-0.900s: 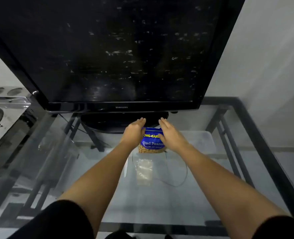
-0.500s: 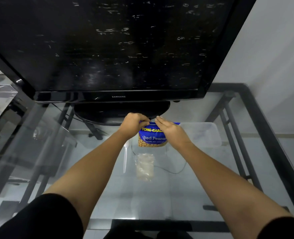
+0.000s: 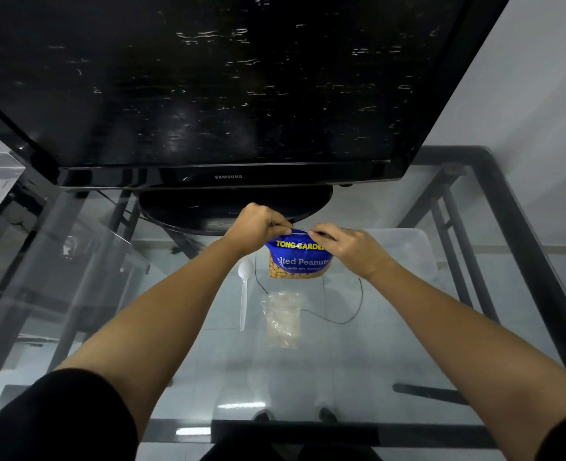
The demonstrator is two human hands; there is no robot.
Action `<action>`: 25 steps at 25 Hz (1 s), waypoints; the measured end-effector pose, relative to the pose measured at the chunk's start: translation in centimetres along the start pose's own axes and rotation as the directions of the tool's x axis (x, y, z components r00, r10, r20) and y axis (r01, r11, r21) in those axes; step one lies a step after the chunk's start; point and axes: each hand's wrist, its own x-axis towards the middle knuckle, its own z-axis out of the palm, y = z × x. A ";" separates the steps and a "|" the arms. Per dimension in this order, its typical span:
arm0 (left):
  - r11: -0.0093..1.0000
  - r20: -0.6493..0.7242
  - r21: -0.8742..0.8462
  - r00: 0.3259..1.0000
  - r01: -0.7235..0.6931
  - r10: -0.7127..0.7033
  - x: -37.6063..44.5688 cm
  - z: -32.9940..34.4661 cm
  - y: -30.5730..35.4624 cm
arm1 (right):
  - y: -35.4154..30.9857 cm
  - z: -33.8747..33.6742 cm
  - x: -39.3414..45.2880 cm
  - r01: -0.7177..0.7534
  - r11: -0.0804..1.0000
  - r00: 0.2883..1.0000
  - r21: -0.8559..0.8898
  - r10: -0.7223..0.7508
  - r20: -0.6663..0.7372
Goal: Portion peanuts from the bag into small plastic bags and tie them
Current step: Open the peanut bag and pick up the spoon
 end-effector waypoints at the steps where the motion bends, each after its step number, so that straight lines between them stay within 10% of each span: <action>1: 1.000 0.006 0.001 1.000 -0.003 0.003 0.1 -0.1 0.0 | 0.2 0.0 0.0 0.020 1.000 1.000 -0.009 -0.020 -0.005; 13: 0.978 0.211 -0.169 0.974 0.123 -0.085 1.6 -2.0 1.2 | -1.9 -0.1 1.8 -0.390 0.921 0.890 -0.015 0.373 -0.263; 25: 0.988 0.222 0.131 0.974 -0.081 0.051 3.1 -1.1 1.3 | -2.3 0.3 2.2 -0.567 0.790 0.804 0.232 0.592 -0.053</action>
